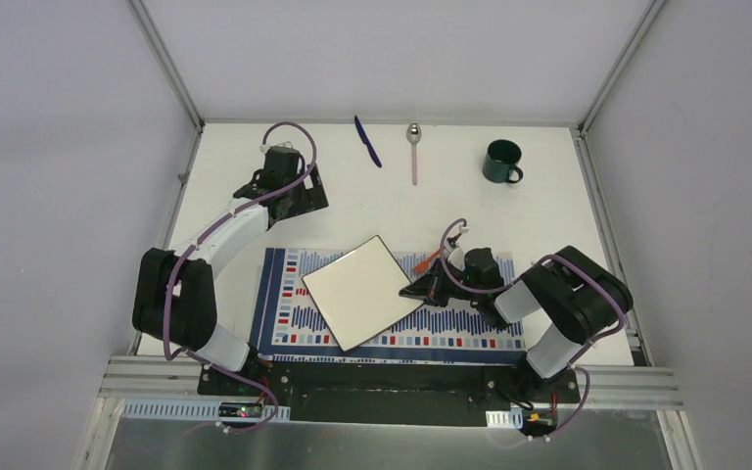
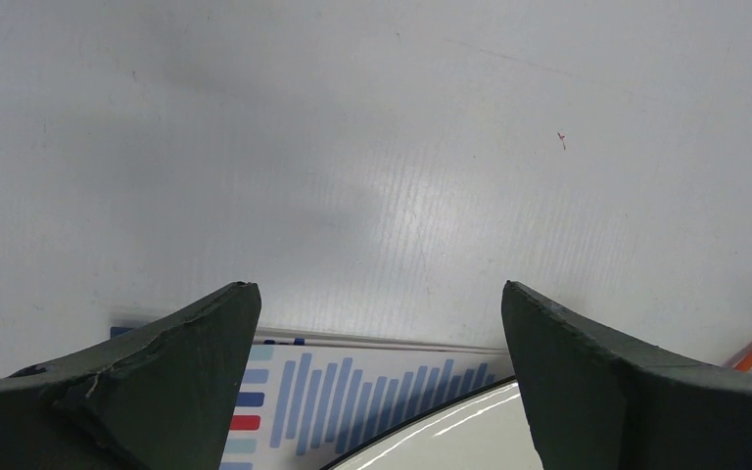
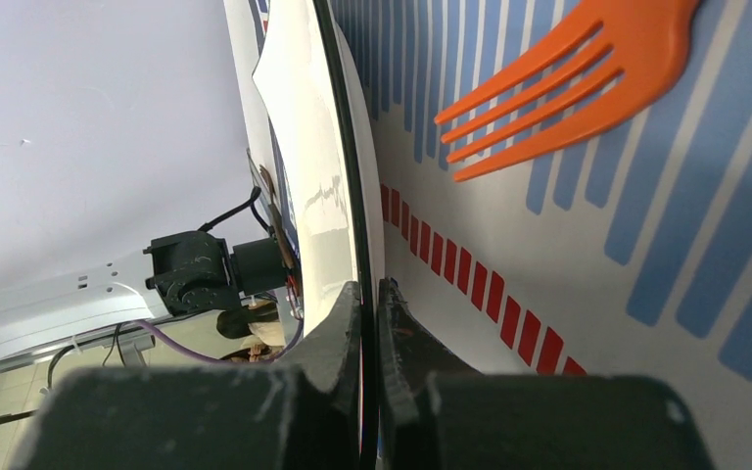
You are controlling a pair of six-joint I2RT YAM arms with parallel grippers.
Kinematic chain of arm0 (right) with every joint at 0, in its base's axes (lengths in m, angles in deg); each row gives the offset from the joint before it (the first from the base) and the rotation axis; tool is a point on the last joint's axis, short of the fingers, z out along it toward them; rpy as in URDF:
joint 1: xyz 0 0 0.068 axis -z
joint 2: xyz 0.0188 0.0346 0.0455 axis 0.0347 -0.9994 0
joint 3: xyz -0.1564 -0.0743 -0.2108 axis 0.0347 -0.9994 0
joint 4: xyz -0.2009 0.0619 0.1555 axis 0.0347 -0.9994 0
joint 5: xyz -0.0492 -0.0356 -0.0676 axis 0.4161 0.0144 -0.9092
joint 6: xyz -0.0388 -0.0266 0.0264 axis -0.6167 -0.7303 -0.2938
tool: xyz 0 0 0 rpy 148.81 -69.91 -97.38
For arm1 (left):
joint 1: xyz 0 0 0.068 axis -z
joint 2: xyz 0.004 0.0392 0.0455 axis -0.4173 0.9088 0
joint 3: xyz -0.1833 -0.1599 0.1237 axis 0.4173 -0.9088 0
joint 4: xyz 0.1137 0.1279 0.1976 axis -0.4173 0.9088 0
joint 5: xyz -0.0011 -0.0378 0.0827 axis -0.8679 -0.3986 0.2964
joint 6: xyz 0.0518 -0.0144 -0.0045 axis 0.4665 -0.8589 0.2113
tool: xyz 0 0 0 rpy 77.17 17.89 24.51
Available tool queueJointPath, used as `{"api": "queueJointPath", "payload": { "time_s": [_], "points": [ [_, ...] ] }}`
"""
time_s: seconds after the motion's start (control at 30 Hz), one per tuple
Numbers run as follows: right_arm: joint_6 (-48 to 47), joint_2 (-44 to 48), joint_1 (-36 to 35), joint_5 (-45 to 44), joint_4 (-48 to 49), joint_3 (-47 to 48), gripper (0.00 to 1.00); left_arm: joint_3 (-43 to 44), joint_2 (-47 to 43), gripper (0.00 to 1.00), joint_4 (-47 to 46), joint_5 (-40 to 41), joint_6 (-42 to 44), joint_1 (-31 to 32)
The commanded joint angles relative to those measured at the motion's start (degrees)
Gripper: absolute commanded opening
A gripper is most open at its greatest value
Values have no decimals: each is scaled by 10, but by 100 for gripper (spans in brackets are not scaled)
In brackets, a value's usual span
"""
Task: Set the dinner table for one person
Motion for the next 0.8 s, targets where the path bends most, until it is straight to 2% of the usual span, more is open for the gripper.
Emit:
{"api": "queueJointPath", "payload": {
  "time_s": [0.0,0.03,0.1,0.13,0.17,0.23,0.33,0.47,0.6,0.7,0.77],
  "points": [
    [17,2,-5,14,85,22,6,15,-10,99,-9,1,-3,-3],
    [14,6,-6,17,78,22,17,16,-9,99,-9,1,-3,-3],
    [6,21,-6,14,55,22,30,18,-10,99,-9,1,-2,-3],
    [-1,29,-6,14,37,25,41,18,-10,99,-9,1,-2,-3],
    [-8,38,-7,14,21,26,47,18,-11,99,-8,2,-2,-3],
    [-20,58,-7,9,-9,28,53,18,-11,99,-8,1,-2,-3],
    [-36,89,-8,6,-51,32,68,18,-10,99,-8,2,-2,-2],
    [-69,165,-8,-10,-162,46,70,20,-12,99,-6,5,2,-3],
    [-208,277,-7,-101,-447,124,73,21,-13,99,-3,8,4,-3],
    [-276,301,-1,-160,-587,184,75,19,-13,99,-2,4,3,-3],
    [-293,293,8,-182,-623,210,75,19,-13,99,-1,4,3,-3]
  ]
}}
